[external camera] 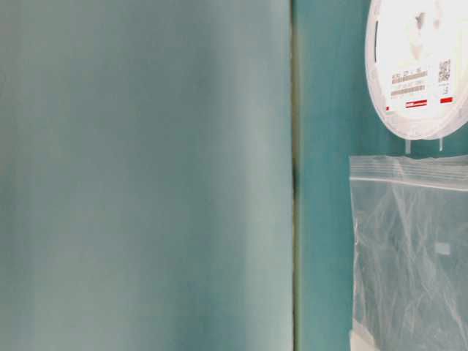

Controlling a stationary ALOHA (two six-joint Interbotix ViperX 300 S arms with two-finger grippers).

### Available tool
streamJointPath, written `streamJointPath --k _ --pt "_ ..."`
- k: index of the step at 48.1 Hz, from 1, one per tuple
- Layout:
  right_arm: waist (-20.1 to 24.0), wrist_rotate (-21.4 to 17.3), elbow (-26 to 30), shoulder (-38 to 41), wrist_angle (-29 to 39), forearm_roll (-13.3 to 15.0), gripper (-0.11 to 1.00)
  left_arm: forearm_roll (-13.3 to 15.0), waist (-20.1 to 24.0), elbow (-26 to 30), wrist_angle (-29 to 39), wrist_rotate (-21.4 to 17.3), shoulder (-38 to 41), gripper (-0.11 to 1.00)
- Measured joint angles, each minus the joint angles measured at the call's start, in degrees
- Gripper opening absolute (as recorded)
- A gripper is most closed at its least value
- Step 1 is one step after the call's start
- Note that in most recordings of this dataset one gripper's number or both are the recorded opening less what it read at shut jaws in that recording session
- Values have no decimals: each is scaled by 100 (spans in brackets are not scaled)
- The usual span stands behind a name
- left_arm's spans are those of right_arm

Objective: Take out the reel from the clear zip bag.

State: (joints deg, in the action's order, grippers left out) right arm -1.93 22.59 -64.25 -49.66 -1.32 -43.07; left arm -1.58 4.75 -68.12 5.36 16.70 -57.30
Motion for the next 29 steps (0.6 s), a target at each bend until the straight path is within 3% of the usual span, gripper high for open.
streamJointPath --k 14,29 --pt "0 352 0 -369 -18 0 93 0 0 9 9 -26 -79 87" --pt "9 387 0 -448 -26 0 93 0 0 26 -18 -35 -202 87"
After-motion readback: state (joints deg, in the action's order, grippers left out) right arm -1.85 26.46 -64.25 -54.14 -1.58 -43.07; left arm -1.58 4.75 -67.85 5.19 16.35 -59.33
